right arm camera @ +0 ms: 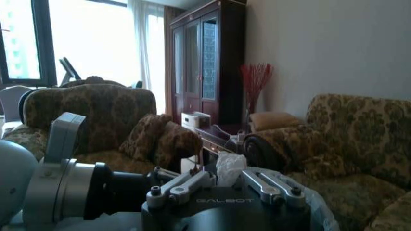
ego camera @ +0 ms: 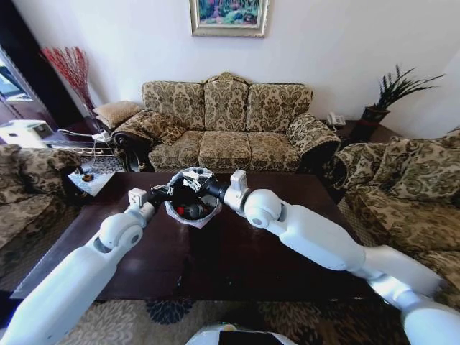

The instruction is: Move to the front of the table and place the trash on the table into the trash bin.

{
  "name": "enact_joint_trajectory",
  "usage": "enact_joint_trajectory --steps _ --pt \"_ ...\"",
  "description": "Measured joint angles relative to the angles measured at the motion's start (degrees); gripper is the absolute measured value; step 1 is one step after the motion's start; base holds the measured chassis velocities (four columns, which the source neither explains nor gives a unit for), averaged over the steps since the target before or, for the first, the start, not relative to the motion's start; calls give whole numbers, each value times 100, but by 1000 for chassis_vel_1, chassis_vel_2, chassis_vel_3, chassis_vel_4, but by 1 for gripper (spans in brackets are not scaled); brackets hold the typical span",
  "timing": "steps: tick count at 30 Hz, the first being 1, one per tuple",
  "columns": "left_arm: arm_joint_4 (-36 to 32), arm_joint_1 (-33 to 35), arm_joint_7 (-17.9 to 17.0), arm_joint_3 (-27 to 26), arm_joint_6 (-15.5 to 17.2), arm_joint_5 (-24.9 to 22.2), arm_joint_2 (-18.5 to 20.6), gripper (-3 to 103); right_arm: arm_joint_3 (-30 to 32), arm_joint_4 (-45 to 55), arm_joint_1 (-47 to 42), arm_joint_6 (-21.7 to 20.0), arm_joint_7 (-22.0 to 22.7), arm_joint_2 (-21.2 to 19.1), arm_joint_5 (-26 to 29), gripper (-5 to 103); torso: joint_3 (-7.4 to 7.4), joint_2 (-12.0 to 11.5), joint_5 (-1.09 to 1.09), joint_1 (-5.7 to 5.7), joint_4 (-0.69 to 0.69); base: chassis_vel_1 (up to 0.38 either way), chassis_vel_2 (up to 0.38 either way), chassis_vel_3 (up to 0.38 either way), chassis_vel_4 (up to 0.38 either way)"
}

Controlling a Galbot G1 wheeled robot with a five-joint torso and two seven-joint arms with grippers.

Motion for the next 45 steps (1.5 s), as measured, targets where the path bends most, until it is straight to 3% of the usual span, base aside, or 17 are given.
enact_joint_trajectory --steps 2,3,4,6,8,9,13,17,18,20,22,26,35,45 --pt "0 2 1 -2 -5 1 -11 1 -9 -69 -5 0 27 40 -30 7 0 0 0 0 0 0 0 0 0" --pt "0 9 1 -2 -8 6 -21 1 4 -84 -27 0 47 56 -37 14 0 0 0 0 1 0 0 0 0" --pt "0 9 1 -2 -8 6 -21 1 4 -84 -27 0 47 56 -37 14 0 0 0 0 1 0 0 0 0" --pt "9 32 4 -3 -30 28 -58 1 77 -107 -106 -1 101 84 -50 24 0 0 0 0 1 0 0 0 0" --pt "23 37 5 -3 -50 46 -83 1 108 -114 -139 -1 114 83 -56 24 0 0 0 0 1 0 0 0 0" --pt "32 37 5 -3 -60 56 -111 1 135 -128 -159 0 119 77 -69 35 0 0 0 0 1 0 0 0 0" --pt "37 26 6 -2 -64 62 -137 1 167 -175 -180 11 121 72 -93 46 0 0 0 -1 1 0 0 0 0" --pt "39 17 8 0 -65 67 -181 1 182 -210 -195 23 124 78 -102 68 0 0 0 0 1 0 0 0 0" --pt "39 17 8 0 -65 67 -181 1 182 -210 -195 23 124 78 -102 68 0 0 0 0 1 0 0 0 0" --pt "42 25 9 -3 -66 78 -193 1 157 -241 -197 32 124 96 -117 79 0 0 0 -1 1 0 0 0 0" --pt "42 29 10 -4 -67 81 -197 1 155 -248 -197 36 124 101 -122 79 0 0 0 -1 1 0 0 0 0" --pt "35 91 6 -56 -68 105 -249 1 204 -240 -185 92 182 118 -125 98 0 0 0 0 1 0 0 0 0" --pt "-2 112 -9 -55 -69 127 -296 1 166 -199 -122 135 190 71 -67 100 0 1 0 0 0 0 0 0 0" --pt "-50 147 -27 -42 -65 135 -318 1 -157 -527 42 219 237 444 -131 100 0 1 -1 0 2 0 0 0 0"
